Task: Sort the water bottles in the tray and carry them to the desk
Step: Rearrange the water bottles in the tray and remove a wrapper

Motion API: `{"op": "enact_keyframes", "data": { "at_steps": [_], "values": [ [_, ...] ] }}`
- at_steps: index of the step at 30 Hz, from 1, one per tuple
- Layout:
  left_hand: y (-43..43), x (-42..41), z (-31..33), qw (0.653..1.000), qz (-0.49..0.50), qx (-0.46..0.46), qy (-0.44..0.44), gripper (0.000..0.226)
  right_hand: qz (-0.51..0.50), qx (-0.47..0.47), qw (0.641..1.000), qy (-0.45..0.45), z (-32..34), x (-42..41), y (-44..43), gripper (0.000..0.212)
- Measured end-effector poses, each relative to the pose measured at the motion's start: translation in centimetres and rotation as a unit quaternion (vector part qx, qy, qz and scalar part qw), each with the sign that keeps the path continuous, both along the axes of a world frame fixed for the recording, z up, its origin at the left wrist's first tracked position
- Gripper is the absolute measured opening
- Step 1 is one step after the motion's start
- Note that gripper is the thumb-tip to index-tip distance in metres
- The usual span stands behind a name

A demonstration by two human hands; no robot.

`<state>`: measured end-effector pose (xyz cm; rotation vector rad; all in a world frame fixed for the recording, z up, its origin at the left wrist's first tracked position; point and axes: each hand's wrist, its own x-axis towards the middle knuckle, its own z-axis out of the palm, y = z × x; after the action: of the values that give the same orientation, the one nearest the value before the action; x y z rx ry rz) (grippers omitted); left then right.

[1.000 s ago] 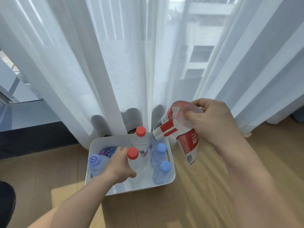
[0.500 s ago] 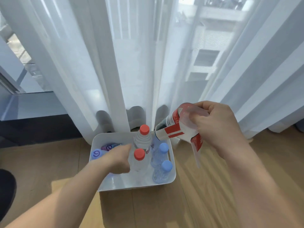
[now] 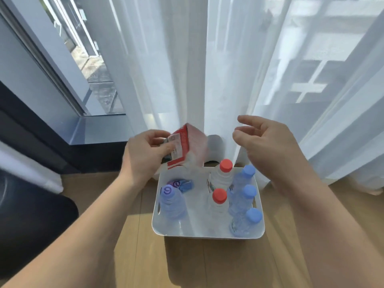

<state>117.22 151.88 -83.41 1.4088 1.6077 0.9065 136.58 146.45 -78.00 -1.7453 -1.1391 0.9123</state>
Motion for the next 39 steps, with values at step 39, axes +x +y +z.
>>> {"op": "enact_keyframes", "data": {
  "at_steps": [39],
  "values": [
    [1.4,9.3,5.8,0.975,-0.071,0.207,-0.022,0.023,0.133,0.024,0.991,-0.013,-3.1,2.7,1.7,0.066]
  ]
}}
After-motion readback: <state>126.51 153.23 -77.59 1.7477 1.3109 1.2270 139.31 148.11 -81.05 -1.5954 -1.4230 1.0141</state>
